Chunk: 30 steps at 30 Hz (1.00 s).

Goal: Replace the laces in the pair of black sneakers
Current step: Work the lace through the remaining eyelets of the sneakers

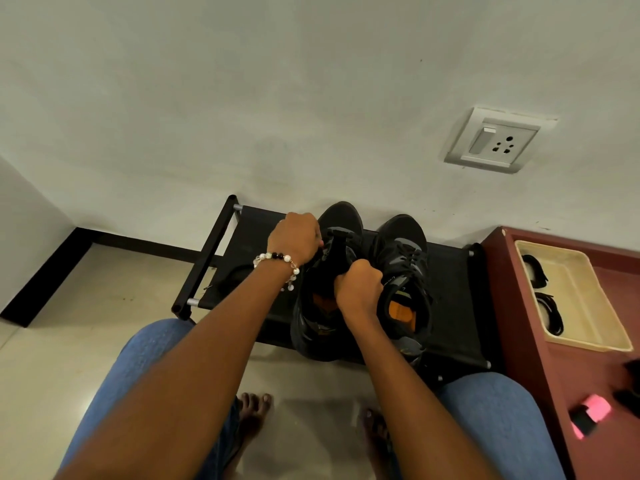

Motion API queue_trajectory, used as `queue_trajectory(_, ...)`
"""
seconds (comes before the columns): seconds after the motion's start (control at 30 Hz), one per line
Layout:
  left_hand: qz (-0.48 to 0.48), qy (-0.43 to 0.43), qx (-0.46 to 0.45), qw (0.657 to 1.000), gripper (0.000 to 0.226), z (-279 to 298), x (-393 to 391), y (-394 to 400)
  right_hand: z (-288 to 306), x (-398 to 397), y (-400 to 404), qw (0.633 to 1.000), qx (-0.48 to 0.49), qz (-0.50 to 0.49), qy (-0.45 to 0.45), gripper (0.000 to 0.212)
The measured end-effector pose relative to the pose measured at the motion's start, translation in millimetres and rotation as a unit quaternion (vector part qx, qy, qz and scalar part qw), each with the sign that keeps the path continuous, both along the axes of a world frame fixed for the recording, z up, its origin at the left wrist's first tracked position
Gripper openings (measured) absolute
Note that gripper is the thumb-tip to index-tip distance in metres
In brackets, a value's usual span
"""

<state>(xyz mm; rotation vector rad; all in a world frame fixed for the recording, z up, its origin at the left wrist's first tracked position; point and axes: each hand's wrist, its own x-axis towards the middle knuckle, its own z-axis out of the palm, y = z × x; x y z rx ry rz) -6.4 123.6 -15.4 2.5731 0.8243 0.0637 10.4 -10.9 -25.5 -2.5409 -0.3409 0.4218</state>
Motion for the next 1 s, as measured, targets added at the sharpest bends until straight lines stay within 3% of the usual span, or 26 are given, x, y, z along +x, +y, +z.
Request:
queue_trajectory(0.13,0.006,0.002,-0.033,0.999,0.034,1.4,3.0,3.3,-1.6,1.0,0.1,1.0,-0.003,0.01,-0.008,0.005)
queue_trajectory(0.2,0.039,-0.008,-0.122,0.992,0.04,8.7,4.9,1.8,-2.2,0.8,0.0,1.0,-0.004,0.016,-0.015,0.006)
queue_trajectory(0.3,0.139,-0.078,-0.274,0.948,0.023,23.9,4.8,0.6,-2.3,0.2,-0.1,1.0,0.008,0.014,-0.011,0.008)
queue_trajectory(0.4,0.193,-0.245,-0.428,0.849,0.025,53.3,0.3,5.1,-2.1,-0.1,0.2,1.0,0.015,0.011,-0.007,0.009)
queue_trajectory(0.53,0.157,-0.452,-0.637,0.605,0.02,92.6,-14.2,11.7,0.3,-1.5,0.0,1.0,0.002,0.013,-0.01,0.007)
queue_trajectory(0.57,0.141,-0.481,-0.661,0.559,0.02,97.5,-17.0,14.0,0.6,-1.7,-0.2,1.0,0.0,0.011,-0.012,0.01)
queue_trajectory(0.63,0.124,-0.507,-0.67,0.527,0.023,105.2,-21.6,19.0,0.4,-1.6,0.2,1.0,0.0,0.012,-0.013,0.01)
queue_trajectory(0.7,0.123,-0.491,-0.647,0.57,0.025,106.7,-23.8,24.8,0.0,-1.7,0.9,1.0,0.002,0.011,-0.015,0.007)
queue_trajectory(0.73,0.131,-0.469,-0.615,0.621,0.025,104.2,-23.5,25.5,0.0,-1.3,0.8,1.0,0.002,0.01,-0.015,0.008)
queue_trajectory(0.8,0.138,-0.386,-0.471,0.781,0.019,91.0,-21.8,22.1,-0.1,-1.0,0.4,1.0,0.002,0.008,-0.015,0.011)
queue_trajectory(0.87,0.088,-0.244,-0.231,0.938,0.01,66.4,-18.6,17.9,-0.3,-1.1,0.6,1.0,0.004,0.012,-0.012,0.011)
queue_trajectory(0.9,0.042,-0.167,-0.134,0.976,0.011,54.2,-16.9,15.4,-1.2,-0.2,0.6,1.0,0.001,0.014,-0.01,0.009)
queue_trajectory(0.93,0.007,-0.098,-0.077,0.992,0.013,43.6,-14.4,12.9,-1.7,0.9,0.8,1.0,-0.001,0.014,-0.009,0.008)
queue_trajectory(1.0,-0.019,-0.016,-0.039,0.999,0.014,28.4,-9.9,7.3,-4.3,3.4,0.9,1.0,-0.003,0.01,-0.01,0.026)
